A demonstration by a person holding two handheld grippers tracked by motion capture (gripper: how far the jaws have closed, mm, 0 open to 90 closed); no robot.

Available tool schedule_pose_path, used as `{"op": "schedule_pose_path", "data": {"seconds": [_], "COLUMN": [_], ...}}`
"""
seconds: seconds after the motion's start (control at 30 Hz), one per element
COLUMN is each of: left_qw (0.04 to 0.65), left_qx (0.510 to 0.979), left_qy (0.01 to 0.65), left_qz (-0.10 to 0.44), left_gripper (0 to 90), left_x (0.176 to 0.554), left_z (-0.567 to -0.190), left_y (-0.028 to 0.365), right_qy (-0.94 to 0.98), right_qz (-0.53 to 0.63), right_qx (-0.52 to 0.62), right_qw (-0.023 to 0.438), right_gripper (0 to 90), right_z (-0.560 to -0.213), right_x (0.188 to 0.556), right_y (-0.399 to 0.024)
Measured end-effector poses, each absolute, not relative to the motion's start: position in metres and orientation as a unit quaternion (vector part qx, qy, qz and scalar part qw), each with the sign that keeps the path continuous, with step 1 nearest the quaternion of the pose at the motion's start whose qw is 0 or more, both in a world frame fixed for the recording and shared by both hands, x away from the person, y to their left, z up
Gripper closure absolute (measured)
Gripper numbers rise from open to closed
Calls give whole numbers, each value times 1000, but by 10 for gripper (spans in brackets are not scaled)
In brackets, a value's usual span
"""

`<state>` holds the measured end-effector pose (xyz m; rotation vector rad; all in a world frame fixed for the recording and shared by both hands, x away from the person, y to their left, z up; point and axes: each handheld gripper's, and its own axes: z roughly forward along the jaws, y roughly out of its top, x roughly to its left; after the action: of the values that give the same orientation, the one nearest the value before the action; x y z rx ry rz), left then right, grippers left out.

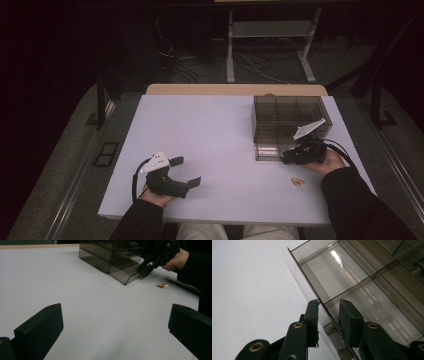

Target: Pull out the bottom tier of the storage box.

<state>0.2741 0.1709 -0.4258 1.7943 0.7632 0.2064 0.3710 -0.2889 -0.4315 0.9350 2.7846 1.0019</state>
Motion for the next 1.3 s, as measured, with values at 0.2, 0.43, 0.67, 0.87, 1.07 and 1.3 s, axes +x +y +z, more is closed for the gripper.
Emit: {"op": "schedule_pose_path", "data": {"seconds": [0.2, 0.43, 0.67, 0.87, 1.07, 1.3], "left_qw": [556, 557, 557, 557, 557, 558], "left_qx": [761, 760, 760, 760, 760, 759], "left_qy": [324, 324, 323, 324, 324, 324], "left_qz": [88, 88, 87, 87, 87, 87], "left_gripper": [0, 0, 0, 0, 0, 0], "left_x": [274, 274, 274, 274, 274, 274], "left_z": [-426, -426, -426, -426, -426, -426], "left_y": [171, 171, 171, 171, 171, 171], "right_qy": [897, 897, 897, 898, 900, 900], "right_qz": [322, 317, 317, 314, 308, 307], "right_qx": [304, 307, 307, 308, 307, 308], "right_qw": [15, 12, 10, 10, 10, 9], "right_gripper": [686, 686, 686, 687, 684, 617], "right_z": [-431, -431, -431, -431, -430, -429], "right_x": [370, 369, 367, 365, 364, 363], "right_y": [-289, -288, -288, -287, -286, -286]}}
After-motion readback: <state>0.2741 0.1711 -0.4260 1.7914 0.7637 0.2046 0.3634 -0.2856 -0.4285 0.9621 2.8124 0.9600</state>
